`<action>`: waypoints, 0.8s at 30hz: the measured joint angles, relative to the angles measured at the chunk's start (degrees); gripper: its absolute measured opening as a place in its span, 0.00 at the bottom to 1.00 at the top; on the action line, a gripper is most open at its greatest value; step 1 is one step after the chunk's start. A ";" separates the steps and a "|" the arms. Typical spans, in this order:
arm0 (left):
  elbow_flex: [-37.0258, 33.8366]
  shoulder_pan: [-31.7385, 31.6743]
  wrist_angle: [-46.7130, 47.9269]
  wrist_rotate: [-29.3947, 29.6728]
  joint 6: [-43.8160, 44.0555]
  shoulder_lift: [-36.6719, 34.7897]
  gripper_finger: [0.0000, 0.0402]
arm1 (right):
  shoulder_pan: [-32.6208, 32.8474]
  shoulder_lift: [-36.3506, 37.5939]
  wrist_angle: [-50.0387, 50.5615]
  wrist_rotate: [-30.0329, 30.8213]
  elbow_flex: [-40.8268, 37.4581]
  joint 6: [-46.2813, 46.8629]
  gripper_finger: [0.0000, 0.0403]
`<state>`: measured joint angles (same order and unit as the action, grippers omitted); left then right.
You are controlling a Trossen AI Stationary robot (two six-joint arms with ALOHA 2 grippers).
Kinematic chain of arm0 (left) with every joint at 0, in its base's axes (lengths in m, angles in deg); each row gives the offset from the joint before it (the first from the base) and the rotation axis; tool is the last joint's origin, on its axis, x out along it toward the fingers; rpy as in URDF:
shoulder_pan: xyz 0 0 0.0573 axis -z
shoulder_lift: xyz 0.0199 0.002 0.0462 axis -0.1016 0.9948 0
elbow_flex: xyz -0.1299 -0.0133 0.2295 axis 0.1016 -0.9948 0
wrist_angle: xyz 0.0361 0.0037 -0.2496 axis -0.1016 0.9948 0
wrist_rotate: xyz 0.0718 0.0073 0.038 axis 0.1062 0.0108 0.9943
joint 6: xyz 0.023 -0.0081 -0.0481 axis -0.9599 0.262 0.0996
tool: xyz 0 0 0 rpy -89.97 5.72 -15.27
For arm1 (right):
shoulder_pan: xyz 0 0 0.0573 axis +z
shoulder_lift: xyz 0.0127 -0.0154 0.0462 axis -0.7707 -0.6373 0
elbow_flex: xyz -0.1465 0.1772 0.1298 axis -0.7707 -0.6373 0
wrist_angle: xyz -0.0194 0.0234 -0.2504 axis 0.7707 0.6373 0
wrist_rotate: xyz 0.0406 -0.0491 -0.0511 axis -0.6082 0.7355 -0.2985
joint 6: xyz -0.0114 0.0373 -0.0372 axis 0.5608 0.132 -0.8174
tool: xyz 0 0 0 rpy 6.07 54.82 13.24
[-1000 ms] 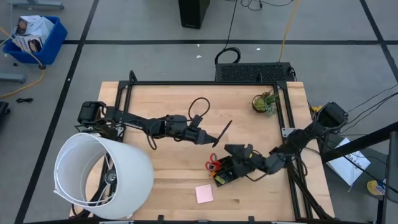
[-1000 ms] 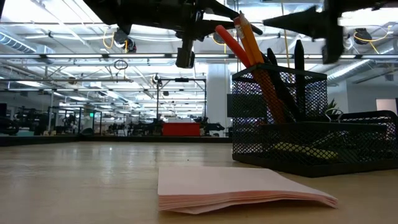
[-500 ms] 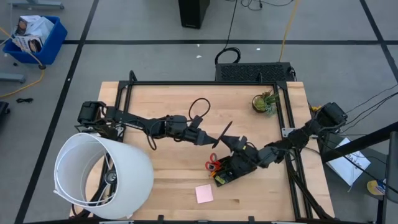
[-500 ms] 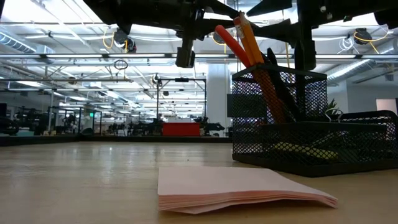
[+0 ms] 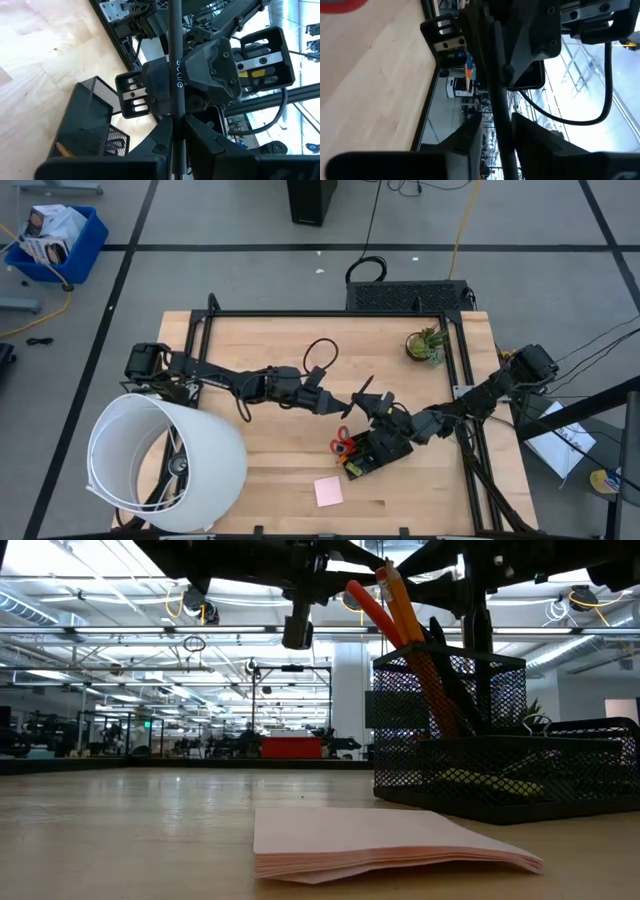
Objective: Pick and place office supplies into organizer
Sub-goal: Put the black pen into the black desk organizer
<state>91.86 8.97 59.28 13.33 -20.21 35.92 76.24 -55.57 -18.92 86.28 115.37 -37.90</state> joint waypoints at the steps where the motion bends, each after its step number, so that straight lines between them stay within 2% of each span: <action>1: 0.00 0.00 0.03 0.00 -0.29 0.02 0.10 | 0.00 0.00 -0.03 0.02 -0.01 -0.03 0.21; 6: 0.00 0.00 0.07 0.00 0.15 0.02 0.10 | 0.02 0.00 0.33 0.24 -0.02 0.47 0.07; 10: 0.00 0.11 0.03 0.70 -1.68 0.02 0.10 | 0.02 0.00 0.35 0.49 -0.06 2.88 0.07; 12: 0.00 0.39 0.48 3.68 -3.90 0.02 0.11 | -0.01 0.00 0.44 1.22 -0.10 4.29 0.07; 16: 0.09 0.41 0.52 6.28 -9.85 0.00 0.11 | -0.04 -0.11 0.14 5.70 -0.11 4.52 0.08; 19: 0.11 0.36 -0.46 6.69 -12.31 0.00 0.16 | 0.00 -0.02 -0.26 7.81 -0.09 6.01 0.08; 24: 0.09 0.09 -0.40 7.11 -13.97 0.00 0.32 | 0.02 0.00 -0.43 8.55 -0.09 8.75 0.07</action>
<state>91.95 9.06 58.88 20.44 -34.18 35.92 76.26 -55.57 -19.35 94.83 115.28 -29.16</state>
